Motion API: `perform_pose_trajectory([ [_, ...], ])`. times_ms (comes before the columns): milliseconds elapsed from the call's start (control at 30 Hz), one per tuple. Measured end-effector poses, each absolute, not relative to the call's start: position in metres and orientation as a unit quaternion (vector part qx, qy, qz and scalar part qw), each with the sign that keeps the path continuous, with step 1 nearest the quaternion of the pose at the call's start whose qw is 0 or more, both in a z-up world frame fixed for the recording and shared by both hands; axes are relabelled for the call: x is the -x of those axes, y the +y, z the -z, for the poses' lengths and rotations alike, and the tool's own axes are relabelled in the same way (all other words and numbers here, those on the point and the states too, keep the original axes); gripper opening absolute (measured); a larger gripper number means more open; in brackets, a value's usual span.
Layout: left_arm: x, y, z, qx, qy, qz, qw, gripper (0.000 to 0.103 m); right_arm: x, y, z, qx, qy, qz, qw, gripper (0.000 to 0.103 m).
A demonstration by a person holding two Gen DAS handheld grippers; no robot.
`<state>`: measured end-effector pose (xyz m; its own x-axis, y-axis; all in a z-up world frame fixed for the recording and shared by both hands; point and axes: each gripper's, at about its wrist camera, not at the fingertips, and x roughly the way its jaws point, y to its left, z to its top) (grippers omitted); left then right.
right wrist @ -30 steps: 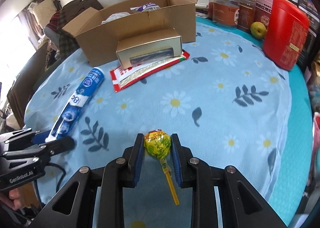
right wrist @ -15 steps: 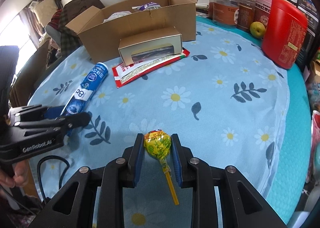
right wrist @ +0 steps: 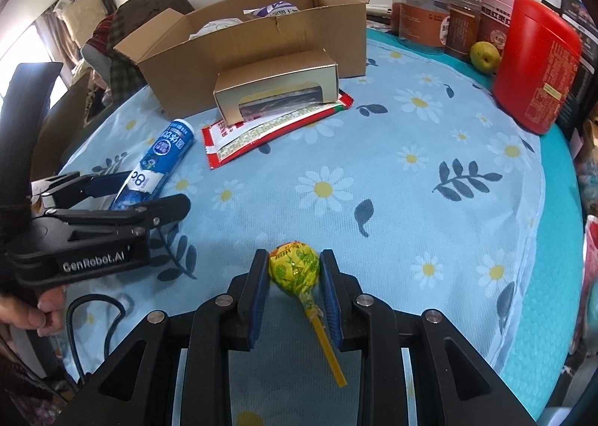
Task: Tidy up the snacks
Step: 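Lift the blue tube with the left gripper while the right lifts the lollipop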
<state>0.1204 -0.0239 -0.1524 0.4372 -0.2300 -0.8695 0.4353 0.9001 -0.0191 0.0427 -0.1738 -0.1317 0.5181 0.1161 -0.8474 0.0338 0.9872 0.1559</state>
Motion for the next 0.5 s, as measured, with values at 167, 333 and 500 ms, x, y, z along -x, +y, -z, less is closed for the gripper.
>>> perform_pose_trajectory([
  [167, -0.119, -0.028, 0.150, -0.101, 0.485, 0.209, 0.843, 0.030, -0.043, -0.172, 0.132, -0.069, 0.487, -0.022, 0.870, 0.030],
  [333, -0.117, -0.027, 0.147, -0.089, 0.493, 0.220, 0.837, 0.028, -0.041, -0.171, 0.133, -0.066, 0.480, -0.019, 0.874, 0.030],
  [500, -0.106, -0.027, 0.145, -0.080, 0.505, 0.234, 0.827, 0.028, -0.040, -0.173, 0.134, -0.067, 0.475, -0.015, 0.877, 0.025],
])
